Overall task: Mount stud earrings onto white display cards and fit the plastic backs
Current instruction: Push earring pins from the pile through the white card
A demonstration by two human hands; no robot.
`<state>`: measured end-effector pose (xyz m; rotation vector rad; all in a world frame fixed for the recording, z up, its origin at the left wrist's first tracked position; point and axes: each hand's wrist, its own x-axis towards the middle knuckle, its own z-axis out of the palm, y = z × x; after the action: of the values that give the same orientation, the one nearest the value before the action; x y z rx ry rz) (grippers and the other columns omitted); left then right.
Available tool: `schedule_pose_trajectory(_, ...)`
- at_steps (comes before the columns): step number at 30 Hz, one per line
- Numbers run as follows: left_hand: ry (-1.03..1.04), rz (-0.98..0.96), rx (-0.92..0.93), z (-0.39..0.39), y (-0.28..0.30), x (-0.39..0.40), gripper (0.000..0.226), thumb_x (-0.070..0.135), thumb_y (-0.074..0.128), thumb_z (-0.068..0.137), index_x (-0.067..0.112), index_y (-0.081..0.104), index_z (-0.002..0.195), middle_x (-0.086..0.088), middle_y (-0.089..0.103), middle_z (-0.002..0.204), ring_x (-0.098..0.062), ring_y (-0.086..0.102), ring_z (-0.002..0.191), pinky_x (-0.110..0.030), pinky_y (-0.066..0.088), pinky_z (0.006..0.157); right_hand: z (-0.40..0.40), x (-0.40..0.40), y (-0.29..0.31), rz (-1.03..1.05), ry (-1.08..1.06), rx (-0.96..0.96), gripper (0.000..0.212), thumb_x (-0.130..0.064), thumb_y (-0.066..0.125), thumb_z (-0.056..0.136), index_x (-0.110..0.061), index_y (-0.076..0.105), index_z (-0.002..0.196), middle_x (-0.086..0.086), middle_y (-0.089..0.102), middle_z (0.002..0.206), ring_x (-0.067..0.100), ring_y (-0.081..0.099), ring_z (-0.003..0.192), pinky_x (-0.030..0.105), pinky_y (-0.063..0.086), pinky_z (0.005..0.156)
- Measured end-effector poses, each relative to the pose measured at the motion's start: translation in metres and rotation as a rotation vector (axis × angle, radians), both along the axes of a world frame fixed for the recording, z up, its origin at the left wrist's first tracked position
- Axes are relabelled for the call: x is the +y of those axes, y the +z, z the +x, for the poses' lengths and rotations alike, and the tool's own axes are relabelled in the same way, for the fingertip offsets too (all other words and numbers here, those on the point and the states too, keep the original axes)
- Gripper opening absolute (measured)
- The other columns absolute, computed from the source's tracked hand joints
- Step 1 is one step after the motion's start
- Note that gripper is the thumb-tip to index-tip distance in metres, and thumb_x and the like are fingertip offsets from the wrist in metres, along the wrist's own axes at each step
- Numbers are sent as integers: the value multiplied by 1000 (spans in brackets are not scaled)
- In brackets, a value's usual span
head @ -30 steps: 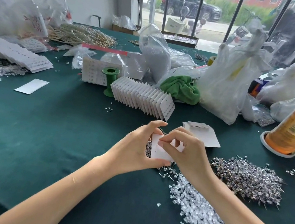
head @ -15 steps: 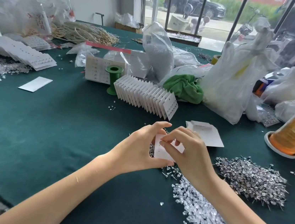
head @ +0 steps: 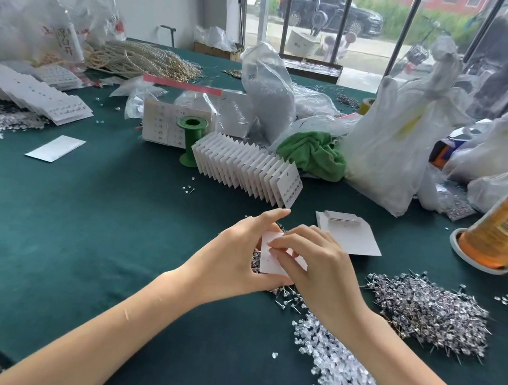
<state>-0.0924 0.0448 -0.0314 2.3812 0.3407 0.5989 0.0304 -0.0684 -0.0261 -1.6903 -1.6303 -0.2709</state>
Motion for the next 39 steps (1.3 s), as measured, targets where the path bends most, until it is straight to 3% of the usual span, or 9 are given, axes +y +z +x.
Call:
schedule_pose_trajectory(7, 16, -7, 11, 0, 0, 2, 87, 49, 74, 69, 32, 29, 141, 17, 57, 116, 1, 50, 110, -11, 36, 95, 4, 0, -2, 10, 26, 36, 16, -9, 64, 87, -15, 74, 98, -2, 67, 89, 22, 60, 82, 40, 46, 76)
schedule_pose_trajectory(10, 60, -15, 33, -1, 0, 6, 87, 57, 72, 68, 43, 25, 140, 19, 54, 120, 6, 46, 110, -6, 33, 94, 15, -3, 7, 61, -7, 233, 18, -7, 66, 89, -16, 73, 103, -10, 63, 88, 8, 57, 79, 24, 45, 77)
schedule_pose_trajectory(12, 80, -26, 33, -2, -1, 9, 87, 56, 73, 68, 43, 27, 140, 20, 54, 118, 7, 46, 108, -5, 32, 93, 27, -6, 14, 70, -83, 349, 15, -9, 68, 87, -19, 73, 98, -14, 63, 85, 5, 55, 71, 12, 42, 68)
schedule_pose_trajectory(14, 96, -19, 25, -2, 0, 11, 86, 55, 74, 69, 40, 28, 141, 19, 54, 118, 7, 46, 108, -6, 32, 95, 40, -9, 17, -27, -168, 384, 10, -16, 68, 87, -24, 73, 91, -16, 66, 83, 6, 54, 65, 14, 40, 64)
schedule_pose_trajectory(18, 130, 5, 25, -4, 2, 15, 86, 55, 72, 70, 35, 29, 142, 14, 55, 121, 2, 47, 110, -17, 36, 100, 49, -15, 10, -268, -311, 284, 10, -22, 66, 89, -29, 73, 86, -20, 64, 78, 0, 54, 62, 22, 40, 61)
schedule_pose_trajectory(23, 167, 66, -4, -7, 4, 18, 85, 52, 73, 71, 29, 33, 142, 9, 55, 123, 3, 43, 112, -10, 30, 97, 41, -16, 5, -534, -255, 146, 9, -30, 64, 89, -29, 72, 92, -15, 66, 92, -3, 52, 65, 17, 41, 59)
schedule_pose_trajectory(29, 193, 91, -15, -7, 7, 18, 84, 55, 70, 71, 28, 33, 142, 10, 55, 121, 4, 44, 110, -10, 30, 96, 32, -12, 0, -558, -167, 112, 26, -53, 63, 84, -31, 71, 97, -17, 55, 83, -3, 47, 61, 18, 35, 57)
schedule_pose_trajectory(34, 209, 121, -12, -8, 8, 19, 83, 53, 71, 72, 27, 34, 142, 10, 54, 120, 5, 42, 108, 1, 23, 92, 30, -14, -3, -539, -149, 162, 8, -39, 71, 84, -33, 70, 90, -23, 54, 78, -9, 48, 62, 13, 29, 55)
schedule_pose_trajectory(39, 207, 112, -4, -8, 7, 18, 80, 50, 73, 73, 27, 36, 141, 13, 53, 115, 3, 43, 110, 1, 24, 92, 29, -14, -6, -455, -115, 234, 2, -31, 72, 85, -32, 73, 83, -24, 58, 75, -9, 51, 66, 14, 30, 57)
